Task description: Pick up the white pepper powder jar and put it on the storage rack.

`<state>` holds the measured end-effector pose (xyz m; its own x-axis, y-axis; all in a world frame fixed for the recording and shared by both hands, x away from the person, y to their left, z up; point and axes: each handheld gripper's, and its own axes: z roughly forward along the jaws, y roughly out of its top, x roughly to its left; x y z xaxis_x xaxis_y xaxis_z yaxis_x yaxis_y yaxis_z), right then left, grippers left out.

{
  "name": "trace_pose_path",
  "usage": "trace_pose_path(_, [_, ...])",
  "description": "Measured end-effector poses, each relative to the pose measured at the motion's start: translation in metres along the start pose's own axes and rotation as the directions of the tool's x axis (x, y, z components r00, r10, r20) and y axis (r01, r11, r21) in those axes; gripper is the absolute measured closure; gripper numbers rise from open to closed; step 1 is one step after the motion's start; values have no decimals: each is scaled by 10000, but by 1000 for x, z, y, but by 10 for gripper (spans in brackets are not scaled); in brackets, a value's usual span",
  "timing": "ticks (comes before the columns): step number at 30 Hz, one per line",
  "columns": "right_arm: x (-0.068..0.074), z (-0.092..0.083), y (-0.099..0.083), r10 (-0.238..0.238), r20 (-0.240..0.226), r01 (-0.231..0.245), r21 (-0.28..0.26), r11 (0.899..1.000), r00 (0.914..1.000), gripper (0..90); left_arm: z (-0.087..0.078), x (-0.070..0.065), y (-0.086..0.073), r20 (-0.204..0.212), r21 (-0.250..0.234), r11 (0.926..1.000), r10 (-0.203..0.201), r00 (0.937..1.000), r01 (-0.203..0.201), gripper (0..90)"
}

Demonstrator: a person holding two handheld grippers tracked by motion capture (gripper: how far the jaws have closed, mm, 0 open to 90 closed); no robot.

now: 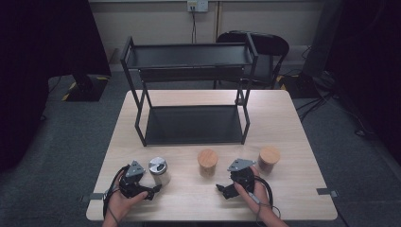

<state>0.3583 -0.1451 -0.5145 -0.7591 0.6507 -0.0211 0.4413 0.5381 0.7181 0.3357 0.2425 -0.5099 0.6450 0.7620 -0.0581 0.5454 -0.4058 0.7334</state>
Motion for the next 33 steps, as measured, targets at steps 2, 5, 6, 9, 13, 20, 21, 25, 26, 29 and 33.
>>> trace_pose_path(2, [0, 0, 0, 7, -2, -7, -2, 10000, 10000, 0, 0, 0, 1, 54, -43, 10000, -44, 10000, 44, 15])
trace_pose_path(5, [0, 0, 0, 0, -1, 0, 0, 10000, 10000, 0, 0, -1, 2, 125, -154, 9998, -109, 9999, 111, 15])
trace_pose_path(6, [0, 0, 0, -1, 0, 1, 1, 10000, 10000, 0, 0, -1, 2, 137, -174, 9998, -116, 9998, 118, 16])
trace_pose_path(9, [0, 0, 0, 1, 0, -1, 1, 10000, 10000, 0, -1, -1, 3, 166, -231, 9997, -85, 9998, 89, 21])
trace_pose_path(13, [0, 0, 0, 1, -1, -1, -1, 10000, 10000, 0, -1, -2, 4, 199, -345, 9994, -50, 9998, 57, 22])
trace_pose_path(20, [0, 0, 0, 0, -1, 0, 0, 10000, 10000, 0, 1, -5, 8, 314, -401, 9992, 50, 9995, -37, 23])
trace_pose_path(21, [0, 0, 0, 1, -1, -1, 0, 10000, 10000, 0, 2, -5, 8, 337, -424, 9991, 50, 9994, -36, 23])
trace_pose_path(25, [0, 0, 0, -2, -1, 2, 0, 10000, 10000, 0, 2, -5, 10, 392, -528, 9986, 119, 9992, -98, 33])
trace_pose_path(26, [0, 0, 0, 7, -3, -7, -3, 10000, 10000, 0, 3, -6, 11, 405, -572, 9983, 101, 9991, -78, 33])
trace_pose_path(29, [0, 0, 0, 2, -1, -2, 1, 10000, 10000, 0, 3, -6, 11, 391, -558, 9984, 112, 9992, -90, 33])
trace_pose_path(33, [0, 0, 0, 0, -2, 0, 1, 10000, 10000, 0, 4, -5, 11, 396, -586, 9983, 51, 9992, -28, 33])
